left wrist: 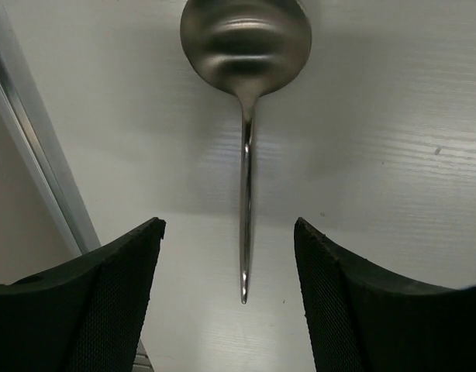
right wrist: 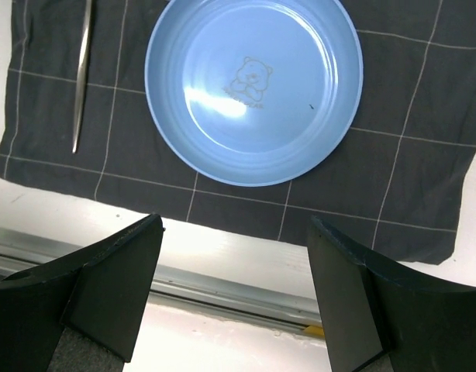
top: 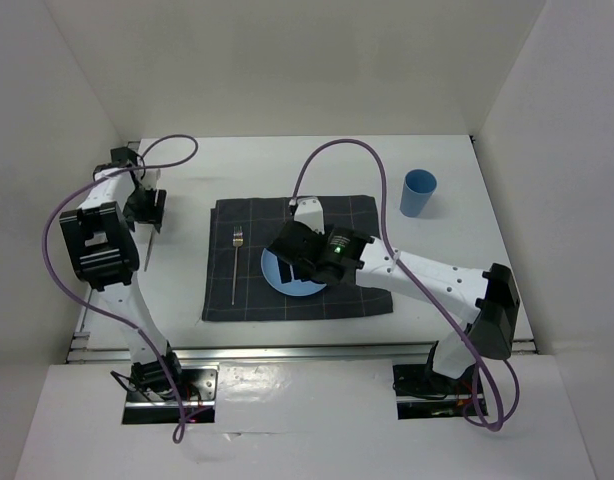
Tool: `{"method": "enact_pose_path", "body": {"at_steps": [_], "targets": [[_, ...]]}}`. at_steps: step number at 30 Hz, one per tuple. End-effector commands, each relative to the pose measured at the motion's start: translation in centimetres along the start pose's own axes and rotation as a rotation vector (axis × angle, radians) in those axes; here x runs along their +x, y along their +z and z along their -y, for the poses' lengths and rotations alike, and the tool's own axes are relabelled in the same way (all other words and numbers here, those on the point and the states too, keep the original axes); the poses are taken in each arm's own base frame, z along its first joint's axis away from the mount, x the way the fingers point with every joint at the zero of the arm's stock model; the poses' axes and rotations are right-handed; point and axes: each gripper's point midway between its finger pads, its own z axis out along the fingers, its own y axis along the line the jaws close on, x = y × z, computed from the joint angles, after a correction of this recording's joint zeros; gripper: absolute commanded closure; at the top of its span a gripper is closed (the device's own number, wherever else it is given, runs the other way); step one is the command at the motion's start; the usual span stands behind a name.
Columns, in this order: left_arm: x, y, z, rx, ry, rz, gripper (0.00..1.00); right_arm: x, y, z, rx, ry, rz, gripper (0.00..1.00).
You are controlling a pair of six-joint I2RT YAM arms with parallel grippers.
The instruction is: Set the dinner table for one person
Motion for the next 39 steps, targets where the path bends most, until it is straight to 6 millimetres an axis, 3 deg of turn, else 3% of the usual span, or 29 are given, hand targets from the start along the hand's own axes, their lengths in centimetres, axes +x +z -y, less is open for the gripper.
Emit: {"method": "enact_pose_path", "body": {"at_steps": [1, 7, 12, 15, 16, 19, 24, 28, 29, 33, 39], "targets": [[-0.9, -0.5, 1.3, 0.106, 0.046, 0.024, 0.25, -2.4, -0.9, -1.6, -0.069, 0.045, 0.058, 0.18], [0.7, 3.2, 1.7, 0.107, 0.018, -0.076, 0.27, -2.4, -1.1, -1.4, -0.064, 0.041, 0.053, 0.18], [1.7, 4.5, 1.5, 0.129, -0.033, -0.133, 0.35, -3.8, -1.7, -1.6, -0.064, 0.047, 0.085, 0.18], [2.8, 4.7, 2.4, 0.194, -0.046, -0.182, 0.56, -3.9, -1.3, -1.6, -0.054, 0.023, 0.092, 0.18], [3.0, 4.6, 2.8, 0.219, -0.049, -0.196, 0.74, -4.2, -1.5, -1.7, -0.059, 0.018, 0.098, 0.18], [3.2, 5.0, 3.1, 0.249, -0.071, -0.200, 1.00, -4.3, -1.2, -1.8, -0.054, 0.010, 0.106, 0.18], [3.6, 4.4, 4.2, 0.381, -0.165, -0.199, 1.00, -4.7, -1.3, -1.8, -0.056, 0.010, 0.126, 0.18], [2.2, 2.0, 4.8, 0.558, -0.293, -0.133, 1.00, -2.9, -0.2, -1.7, -0.058, -0.010, 0.085, 0.18], [1.4, 0.5, 4.4, 0.604, -0.341, -0.094, 1.00, -2.5, -0.1, -1.8, -0.060, -0.006, 0.073, 0.18], [0.1, -1.3, 2.9, 0.601, -0.381, 0.002, 1.00, -2.5, 0.1, -2.2, -0.083, 0.014, 0.079, 0.18], [-1.5, -4.6, 3.0, 0.627, -0.352, 0.121, 1.00, -2.6, 0.0, -3.4, -0.174, 0.047, 0.111, 0.18]]}}
